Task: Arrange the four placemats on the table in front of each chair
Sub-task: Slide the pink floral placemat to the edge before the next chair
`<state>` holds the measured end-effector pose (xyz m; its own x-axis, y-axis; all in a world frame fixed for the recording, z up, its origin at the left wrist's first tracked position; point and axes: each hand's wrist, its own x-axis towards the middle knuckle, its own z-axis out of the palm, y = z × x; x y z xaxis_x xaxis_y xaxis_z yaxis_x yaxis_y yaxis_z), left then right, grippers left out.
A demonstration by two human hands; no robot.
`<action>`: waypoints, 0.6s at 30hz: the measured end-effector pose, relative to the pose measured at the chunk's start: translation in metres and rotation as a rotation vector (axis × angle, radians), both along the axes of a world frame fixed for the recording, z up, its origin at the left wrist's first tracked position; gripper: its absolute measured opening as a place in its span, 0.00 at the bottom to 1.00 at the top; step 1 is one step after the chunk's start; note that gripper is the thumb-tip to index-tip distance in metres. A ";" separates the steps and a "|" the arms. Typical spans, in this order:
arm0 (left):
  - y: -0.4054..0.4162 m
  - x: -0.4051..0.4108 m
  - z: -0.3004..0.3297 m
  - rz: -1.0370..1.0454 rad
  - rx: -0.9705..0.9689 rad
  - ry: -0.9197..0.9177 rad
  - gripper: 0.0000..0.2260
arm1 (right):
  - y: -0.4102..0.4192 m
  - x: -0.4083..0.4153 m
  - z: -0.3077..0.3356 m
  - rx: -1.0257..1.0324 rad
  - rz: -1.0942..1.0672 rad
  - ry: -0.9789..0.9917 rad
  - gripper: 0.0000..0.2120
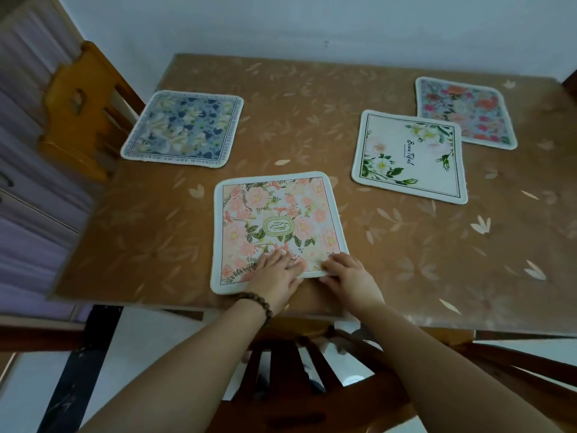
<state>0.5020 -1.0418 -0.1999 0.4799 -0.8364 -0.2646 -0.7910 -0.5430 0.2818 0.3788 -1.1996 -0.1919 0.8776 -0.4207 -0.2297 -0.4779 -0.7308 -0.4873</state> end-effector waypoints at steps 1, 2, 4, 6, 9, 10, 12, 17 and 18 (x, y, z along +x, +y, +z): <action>0.001 -0.004 0.001 -0.007 0.012 0.000 0.20 | 0.002 -0.002 0.001 0.000 0.001 0.012 0.18; 0.002 -0.006 0.001 -0.017 0.030 0.006 0.20 | 0.004 -0.003 0.003 -0.011 0.008 0.028 0.19; 0.007 -0.005 0.000 -0.055 0.072 0.027 0.24 | 0.008 -0.003 0.004 -0.053 0.021 0.058 0.23; 0.013 0.002 0.001 -0.081 0.098 0.038 0.30 | 0.015 -0.001 0.005 -0.082 0.002 0.073 0.27; 0.025 0.020 0.005 -0.080 0.112 0.030 0.37 | 0.030 0.002 0.004 -0.111 -0.054 0.118 0.33; 0.029 0.028 0.006 -0.077 0.118 0.025 0.38 | 0.036 0.003 0.003 -0.125 -0.070 0.145 0.36; 0.037 0.050 0.009 -0.056 0.127 0.037 0.41 | 0.048 0.007 0.001 -0.145 -0.106 0.191 0.41; 0.048 0.115 0.007 -0.022 0.168 -0.018 0.45 | 0.081 0.021 -0.009 -0.151 -0.254 0.232 0.48; 0.047 0.127 0.007 -0.016 0.164 -0.027 0.46 | 0.087 0.024 -0.012 -0.134 -0.293 0.237 0.49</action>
